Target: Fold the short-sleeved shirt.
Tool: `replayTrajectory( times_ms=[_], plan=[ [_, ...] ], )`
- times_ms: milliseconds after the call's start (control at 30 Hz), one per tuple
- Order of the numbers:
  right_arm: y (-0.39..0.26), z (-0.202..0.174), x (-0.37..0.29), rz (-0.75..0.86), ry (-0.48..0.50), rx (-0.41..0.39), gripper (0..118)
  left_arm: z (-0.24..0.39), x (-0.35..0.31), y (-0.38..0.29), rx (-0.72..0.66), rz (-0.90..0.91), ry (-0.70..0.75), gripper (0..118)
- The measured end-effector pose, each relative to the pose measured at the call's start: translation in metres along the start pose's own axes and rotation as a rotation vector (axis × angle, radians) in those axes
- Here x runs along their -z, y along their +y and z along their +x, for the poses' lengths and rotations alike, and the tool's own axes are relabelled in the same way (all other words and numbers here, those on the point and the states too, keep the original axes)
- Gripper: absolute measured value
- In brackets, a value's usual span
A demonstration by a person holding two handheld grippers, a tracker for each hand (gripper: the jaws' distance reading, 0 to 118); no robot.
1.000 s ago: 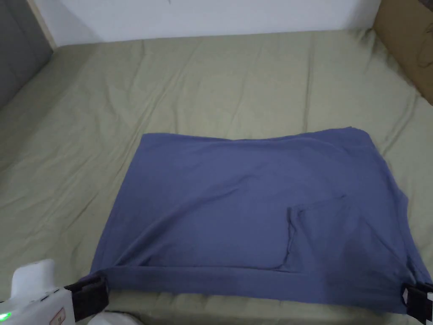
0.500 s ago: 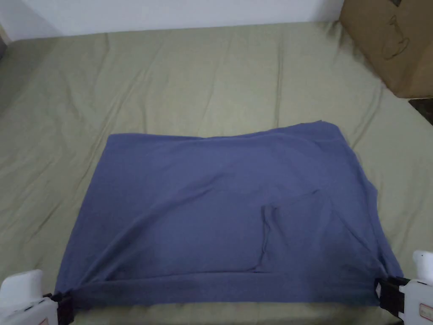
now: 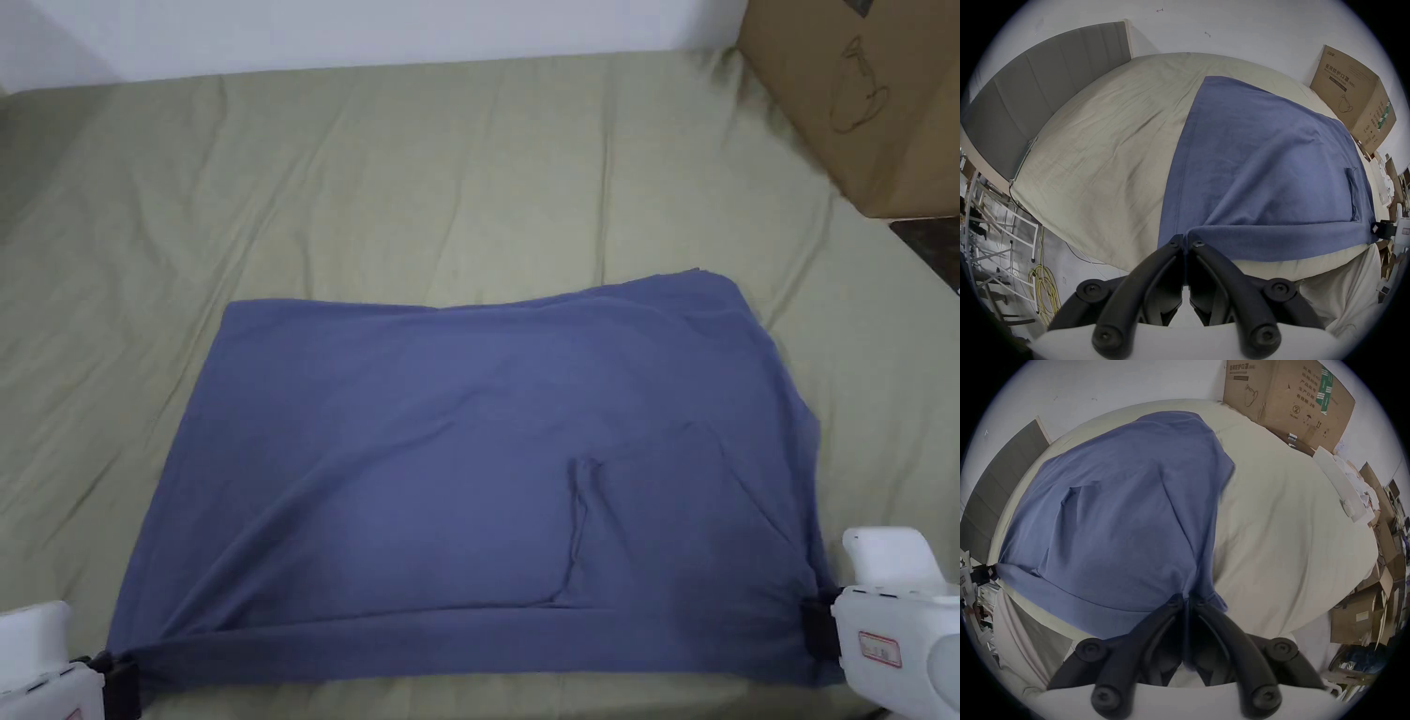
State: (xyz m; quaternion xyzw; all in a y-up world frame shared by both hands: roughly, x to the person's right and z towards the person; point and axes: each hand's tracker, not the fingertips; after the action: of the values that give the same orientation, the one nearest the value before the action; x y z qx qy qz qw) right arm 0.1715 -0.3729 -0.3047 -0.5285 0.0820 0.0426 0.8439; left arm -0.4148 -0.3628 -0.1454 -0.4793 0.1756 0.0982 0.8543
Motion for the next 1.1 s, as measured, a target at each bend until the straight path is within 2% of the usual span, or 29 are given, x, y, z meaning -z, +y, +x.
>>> replayTrajectory(
  times_ms=[100,233,467,533,733,767,800,833,867,900,933,1100],
  plan=[
    [0.001,0.001,-0.021,0.078,0.019,0.039,3,0.001,-0.005,0.001,0.005,0.001,0.001,2],
    [0.01,0.003,-0.034,0.074,0.026,0.03,3,0.004,-0.013,0.013,0.016,0.011,0.007,2],
    [0.06,0.015,-0.036,0.151,0.107,0.133,3,0.017,-0.019,0.078,0.085,0.09,0.033,2],
    [0.088,0.016,-0.024,0.157,0.095,0.119,3,0.029,-0.008,0.109,0.155,0.119,0.034,2],
    [0.14,0.01,0.04,0.09,0.053,0.086,3,0.055,0.057,0.158,0.22,0.084,0.069,4],
    [0.142,0.009,0.047,0.081,0.047,0.083,4,0.056,0.066,0.159,0.222,0.072,0.068,10],
    [0.145,0.008,0.053,0.055,0.029,0.072,12,0.059,0.075,0.159,0.227,0.048,0.084,26],
    [0.146,0.007,0.052,0.042,-0.022,0.073,37,0.059,0.081,0.157,0.223,0.023,0.099,56],
    [0.147,0.008,0.053,0.051,-0.02,0.073,56,0.059,0.084,0.156,0.221,0.005,0.097,82],
    [0.147,0.009,0.051,0.062,-0.018,0.08,64,0.056,0.085,0.153,0.212,-0.011,0.099,97],
    [0.146,0.013,0.044,0.076,-0.011,0.094,64,0.052,0.078,0.148,0.207,0.013,0.083,101],
    [0.131,0.015,0.006,0.149,-0.018,0.069,63,0.038,0.038,0.127,0.173,0.084,0.081,100]
  ],
)
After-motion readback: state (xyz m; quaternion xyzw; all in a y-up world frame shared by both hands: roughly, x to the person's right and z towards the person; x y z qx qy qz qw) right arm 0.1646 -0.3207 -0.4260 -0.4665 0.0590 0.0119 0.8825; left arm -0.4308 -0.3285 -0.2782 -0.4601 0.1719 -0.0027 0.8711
